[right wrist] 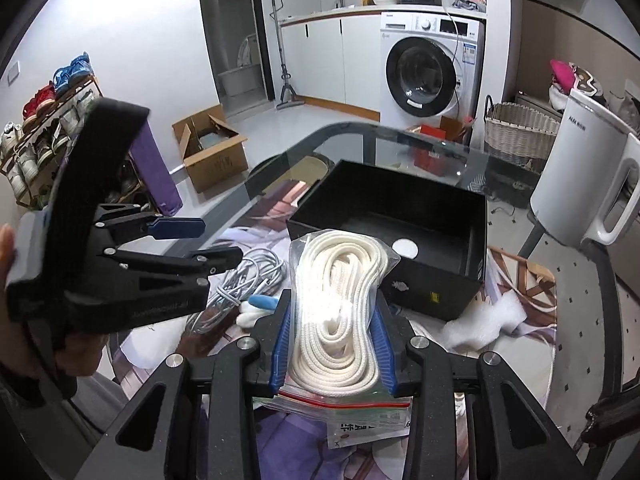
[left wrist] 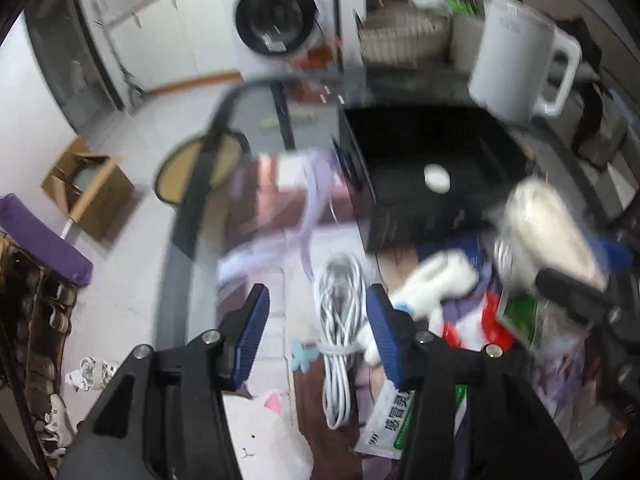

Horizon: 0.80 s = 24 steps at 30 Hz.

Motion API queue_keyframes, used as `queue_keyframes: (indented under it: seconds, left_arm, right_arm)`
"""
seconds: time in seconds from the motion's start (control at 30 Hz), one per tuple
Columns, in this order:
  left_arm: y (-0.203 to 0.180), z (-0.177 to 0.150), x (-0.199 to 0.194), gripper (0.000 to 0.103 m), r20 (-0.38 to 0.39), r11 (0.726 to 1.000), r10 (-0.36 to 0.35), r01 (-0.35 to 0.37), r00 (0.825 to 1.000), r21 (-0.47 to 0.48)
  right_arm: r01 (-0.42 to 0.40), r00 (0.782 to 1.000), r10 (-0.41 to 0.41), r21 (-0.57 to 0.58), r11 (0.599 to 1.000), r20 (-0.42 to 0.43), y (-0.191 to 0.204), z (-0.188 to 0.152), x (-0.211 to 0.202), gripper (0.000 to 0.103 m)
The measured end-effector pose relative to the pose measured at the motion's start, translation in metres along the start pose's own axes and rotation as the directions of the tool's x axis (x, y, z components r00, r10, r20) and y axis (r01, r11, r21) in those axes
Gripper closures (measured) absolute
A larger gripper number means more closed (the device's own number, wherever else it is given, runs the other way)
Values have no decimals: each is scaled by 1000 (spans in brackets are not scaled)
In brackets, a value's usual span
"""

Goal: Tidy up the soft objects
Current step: 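Close the left tool on the coiled white cable while the right tool grasps the bagged white rope, then lift the cable with the left tool while the right tool lifts the rope bag over the black box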

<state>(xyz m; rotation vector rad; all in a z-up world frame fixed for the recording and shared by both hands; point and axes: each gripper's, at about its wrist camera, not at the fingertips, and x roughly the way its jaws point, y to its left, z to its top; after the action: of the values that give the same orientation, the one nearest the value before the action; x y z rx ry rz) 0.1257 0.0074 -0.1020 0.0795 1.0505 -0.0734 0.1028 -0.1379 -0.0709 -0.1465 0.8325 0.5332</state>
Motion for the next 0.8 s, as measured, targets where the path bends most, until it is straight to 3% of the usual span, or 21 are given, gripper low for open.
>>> queue_keyframes:
  seconds: [0.13,0.2,0.27,0.43,0.67,0.8]
  left_arm:
    - [-5,-10,27,53,-120,999,-50,49,992,-9]
    - [-5,-11,35,54,-138,1000,-24,23,990,-7]
    - [-7,-12,41,76,-151,1000,-16,18,988,7]
    - [-11,-14,40,76,-149,1000,-10,14,989,26]
    - [-7,-9,-5,77,18,999,42,-42,999,11]
    - [-3,-9,-31,77,109,1000,13,-12,994,-5]
  right_arm:
    - [2,1000,-2,3,1000,-8,-2,-1,2,67]
    - [-1,1000,1,2,1000,-10,-1,-2,2,67]
    - [-2,1000,2,-2,1000,-12,0,-2,2,67]
    - [-4,1000,4,-4,1000,-14,-1,-2,2,67]
    - [-6,1000,6,-5,1000,8,-1,-3,-1,67]
    - [-14,999,14,-11,1000,47,2,-2,-9,67]
